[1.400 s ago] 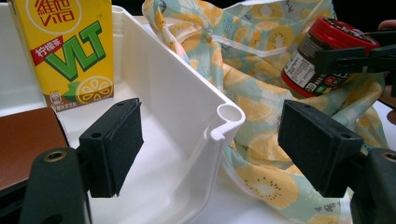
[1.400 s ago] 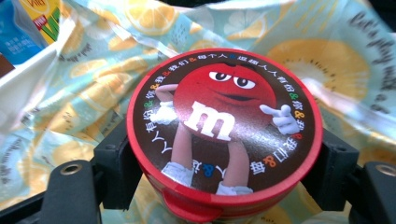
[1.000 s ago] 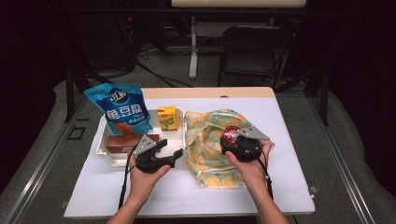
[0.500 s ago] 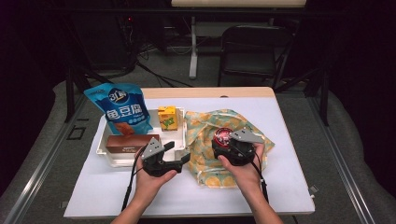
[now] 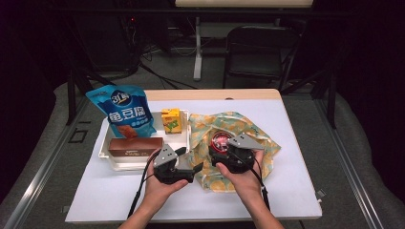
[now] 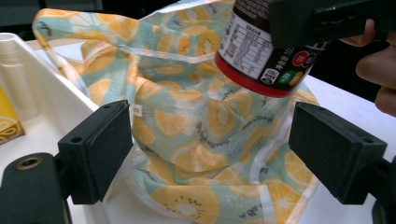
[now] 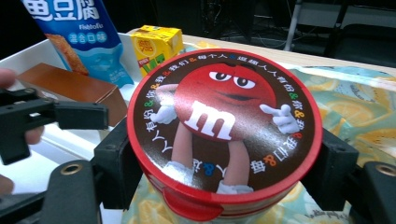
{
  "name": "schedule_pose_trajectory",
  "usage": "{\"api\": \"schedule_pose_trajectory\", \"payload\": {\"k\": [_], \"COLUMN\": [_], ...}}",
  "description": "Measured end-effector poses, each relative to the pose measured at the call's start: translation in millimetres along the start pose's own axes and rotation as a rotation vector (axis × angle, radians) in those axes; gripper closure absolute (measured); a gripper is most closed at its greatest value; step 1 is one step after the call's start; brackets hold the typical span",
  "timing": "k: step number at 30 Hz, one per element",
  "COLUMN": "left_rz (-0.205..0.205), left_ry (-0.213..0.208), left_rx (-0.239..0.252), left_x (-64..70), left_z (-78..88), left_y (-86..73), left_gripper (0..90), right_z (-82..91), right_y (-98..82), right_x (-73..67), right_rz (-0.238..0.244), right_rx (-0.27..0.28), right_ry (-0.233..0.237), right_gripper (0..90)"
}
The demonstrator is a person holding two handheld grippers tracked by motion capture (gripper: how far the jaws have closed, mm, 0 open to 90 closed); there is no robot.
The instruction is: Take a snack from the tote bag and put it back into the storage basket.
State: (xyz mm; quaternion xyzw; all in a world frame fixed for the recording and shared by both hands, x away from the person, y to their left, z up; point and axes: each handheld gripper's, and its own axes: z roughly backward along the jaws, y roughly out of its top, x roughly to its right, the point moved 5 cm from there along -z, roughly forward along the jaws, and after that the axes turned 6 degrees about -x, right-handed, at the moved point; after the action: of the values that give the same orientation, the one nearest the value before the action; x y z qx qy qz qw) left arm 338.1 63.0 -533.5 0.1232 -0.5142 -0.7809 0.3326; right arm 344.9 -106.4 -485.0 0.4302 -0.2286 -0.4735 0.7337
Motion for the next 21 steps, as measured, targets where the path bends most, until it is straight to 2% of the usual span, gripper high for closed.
{"api": "schedule_pose_trajectory", "payload": {"k": [1, 2, 3, 4, 6, 7, 10, 14, 15, 16, 21], "left_rz": [-0.014, -0.025, -0.035, -0.037, -0.047, -0.055, -0.075, -0.090, -0.093, -0.097, -0.110], "left_ry": [-0.020, -0.002, -0.018, -0.004, -0.014, -0.036, -0.038, -0.076, -0.060, -0.076, -0.090], "left_rx": [-0.005, 0.009, 0.009, 0.012, 0.015, 0.012, 0.014, 0.011, 0.013, 0.013, 0.020], "left_x": [1.2, 2.8, 4.4, 5.7, 8.4, 10.0, 14.4, 18.5, 19.2, 20.0, 22.0], "left_z": [0.2, -0.3, -0.3, -0.7, -1.7, -2.3, -3.9, -6.0, -6.8, -7.1, -7.4], "left_y": [-0.1, 0.2, 0.4, 0.8, 1.2, 1.1, 0.6, 0.2, 0.1, 0.0, 0.9], "left_gripper": [13.8, 15.4, 15.9, 16.0, 15.8, 15.8, 15.6, 15.8, 15.8, 15.9, 16.4], "right_z": [0.4, 0.5, 1.2, 1.6, 2.7, 3.2, 4.6, 4.4, 4.1, 4.1, 2.8], "right_y": [0.2, 0.5, 0.5, 0.8, 1.1, 1.5, 2.6, 2.3, 1.9, 1.3, -0.1], "right_x": [-1.3, -2.8, -4.0, -5.6, -8.2, -9.6, -14.1, -21.3, -23.1, -24.8, -33.0], "right_rz": [0.000, -0.003, 0.002, 0.004, 0.009, 0.010, 0.018, 0.029, 0.033, 0.037, 0.050], "right_rx": [0.002, 0.006, 0.001, 0.004, 0.002, 0.004, 0.007, 0.003, 0.000, -0.008, -0.014], "right_ry": [0.001, 0.006, 0.009, 0.015, 0.017, 0.023, 0.035, 0.051, 0.055, 0.059, 0.079], "right_gripper": [24.8, 24.8, 24.8, 24.8, 24.8, 24.8, 24.8, 24.8, 24.8, 24.8, 24.8]}}
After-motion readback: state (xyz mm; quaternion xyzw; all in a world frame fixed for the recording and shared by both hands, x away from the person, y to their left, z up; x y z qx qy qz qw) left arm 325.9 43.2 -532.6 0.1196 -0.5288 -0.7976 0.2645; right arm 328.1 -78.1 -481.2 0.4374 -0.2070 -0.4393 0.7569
